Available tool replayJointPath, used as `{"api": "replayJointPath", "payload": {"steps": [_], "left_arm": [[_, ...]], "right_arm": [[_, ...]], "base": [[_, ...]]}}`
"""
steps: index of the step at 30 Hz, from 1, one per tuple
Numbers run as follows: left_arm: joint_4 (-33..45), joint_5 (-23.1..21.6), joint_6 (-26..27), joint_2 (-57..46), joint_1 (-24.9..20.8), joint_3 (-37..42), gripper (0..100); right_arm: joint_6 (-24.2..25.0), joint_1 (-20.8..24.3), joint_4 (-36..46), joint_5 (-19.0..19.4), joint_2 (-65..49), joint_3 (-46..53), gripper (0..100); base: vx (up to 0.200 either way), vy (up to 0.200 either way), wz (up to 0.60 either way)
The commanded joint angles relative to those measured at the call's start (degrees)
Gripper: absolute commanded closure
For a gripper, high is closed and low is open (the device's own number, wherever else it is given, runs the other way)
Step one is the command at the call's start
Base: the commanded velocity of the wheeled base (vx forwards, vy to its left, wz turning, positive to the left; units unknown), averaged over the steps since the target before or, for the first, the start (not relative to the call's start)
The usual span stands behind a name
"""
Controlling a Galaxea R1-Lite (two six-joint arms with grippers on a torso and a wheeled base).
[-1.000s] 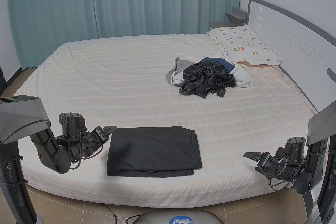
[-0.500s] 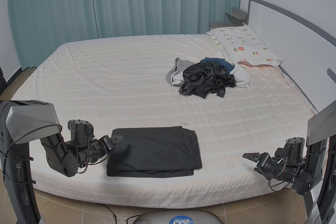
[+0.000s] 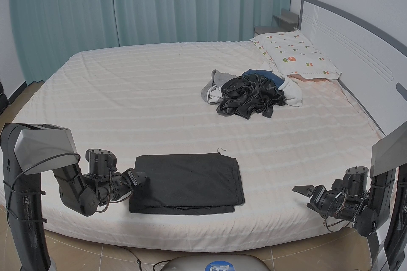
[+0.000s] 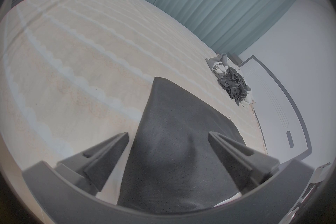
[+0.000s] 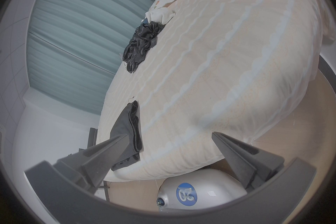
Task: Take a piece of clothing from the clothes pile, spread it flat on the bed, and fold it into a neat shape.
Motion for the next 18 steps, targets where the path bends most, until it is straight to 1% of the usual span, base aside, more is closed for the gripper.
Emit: {"api": "replayJointPath", "payload": {"steps": [1, 7, 12, 18], "left_arm": [[-0.06, -0.01, -0.05, 0.89, -0.02, -0.5, 100], [-0.15, 0.17, -0.32, 1.42, 0.42, -0.94, 100], [-0.06, 0.17, -2.08, -0.78, 0.77, 1.26, 100], [-0.15, 0.25, -2.08, -0.69, 1.21, 1.53, 100]], "right_arm": [[0.0, 0.03, -0.67, 0.03, 0.04, 0.01, 0], [0.0, 0.03, -0.67, 0.03, 0.04, 0.01, 0], [0.0, 0.03, -0.67, 0.03, 0.04, 0.01, 0], [0.0, 0.03, -0.67, 0.03, 0.04, 0.1, 0]], "base": [[0.0, 0.0, 0.0], [0.0, 0.0, 0.0], [0.0, 0.0, 0.0], [0.0, 0.0, 0.0]]}}
